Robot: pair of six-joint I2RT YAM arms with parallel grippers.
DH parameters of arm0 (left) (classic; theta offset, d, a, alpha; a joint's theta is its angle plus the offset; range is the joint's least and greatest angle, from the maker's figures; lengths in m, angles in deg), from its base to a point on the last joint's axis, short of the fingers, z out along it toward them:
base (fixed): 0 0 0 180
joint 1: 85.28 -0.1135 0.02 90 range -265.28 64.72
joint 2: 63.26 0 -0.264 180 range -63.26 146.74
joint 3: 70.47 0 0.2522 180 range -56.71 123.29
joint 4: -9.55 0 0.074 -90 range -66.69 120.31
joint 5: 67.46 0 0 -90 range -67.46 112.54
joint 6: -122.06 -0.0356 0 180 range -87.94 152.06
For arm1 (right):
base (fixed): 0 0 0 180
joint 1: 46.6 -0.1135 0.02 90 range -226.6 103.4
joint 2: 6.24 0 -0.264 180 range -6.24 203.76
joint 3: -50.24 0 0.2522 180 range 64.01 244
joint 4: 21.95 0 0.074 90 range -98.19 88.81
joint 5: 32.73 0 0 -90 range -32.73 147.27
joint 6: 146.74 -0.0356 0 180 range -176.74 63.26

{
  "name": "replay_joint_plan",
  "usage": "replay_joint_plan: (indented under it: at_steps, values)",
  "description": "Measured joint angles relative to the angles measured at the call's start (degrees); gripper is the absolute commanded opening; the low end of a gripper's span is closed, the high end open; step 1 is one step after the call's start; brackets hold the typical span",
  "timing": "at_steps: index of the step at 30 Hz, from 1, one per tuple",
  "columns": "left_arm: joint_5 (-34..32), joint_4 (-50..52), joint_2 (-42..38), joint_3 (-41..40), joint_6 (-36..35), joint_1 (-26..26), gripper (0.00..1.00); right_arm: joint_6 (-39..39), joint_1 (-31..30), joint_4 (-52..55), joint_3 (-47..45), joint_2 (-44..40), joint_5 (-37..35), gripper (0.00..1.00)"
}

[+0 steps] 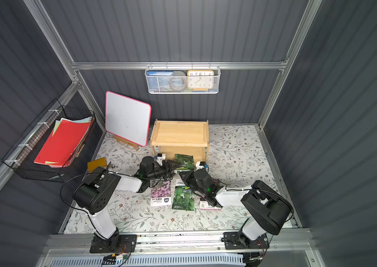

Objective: Take the seed bag off the shelf
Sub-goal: Pick up the seed packet from the shelf.

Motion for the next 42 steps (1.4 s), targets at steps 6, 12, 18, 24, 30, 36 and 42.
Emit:
replay_joint_plan:
  at_steps: [6,12,18,24,30,36,42]
  values:
    - [0.2,-0.7,0.2,0.0,0.0,0.0,0.29,0.0,-0.2,0.0,0.0,-0.3,0.0,0.00]
    - [0.5,-1.1,1.0,0.1,-0.1,0.0,0.18,0.0,-0.3,0.0,0.0,-0.6,0.0,0.00]
    - [0.7,-1.1,2.8,0.8,-0.5,0.0,0.04,0.0,-0.3,0.0,-0.2,-1.4,-0.3,0.00]
    - [1.1,-1.0,3.9,1.2,-0.9,0.0,0.00,0.0,-0.3,0.2,-1.8,-4.8,-0.7,0.00]
    - [0.8,1.2,3.1,2.0,-3.1,0.0,0.00,0.1,0.9,6.0,-5.7,-14.4,-2.6,0.25]
    - [-1.7,11.9,-4.3,5.7,-10.4,0.3,0.00,3.8,9.7,20.6,-8.2,-33.3,-0.6,0.74]
    - [-3.5,21.3,-12.2,8.2,-16.1,1.7,0.00,9.7,21.6,29.4,-8.9,-41.5,10.5,0.88]
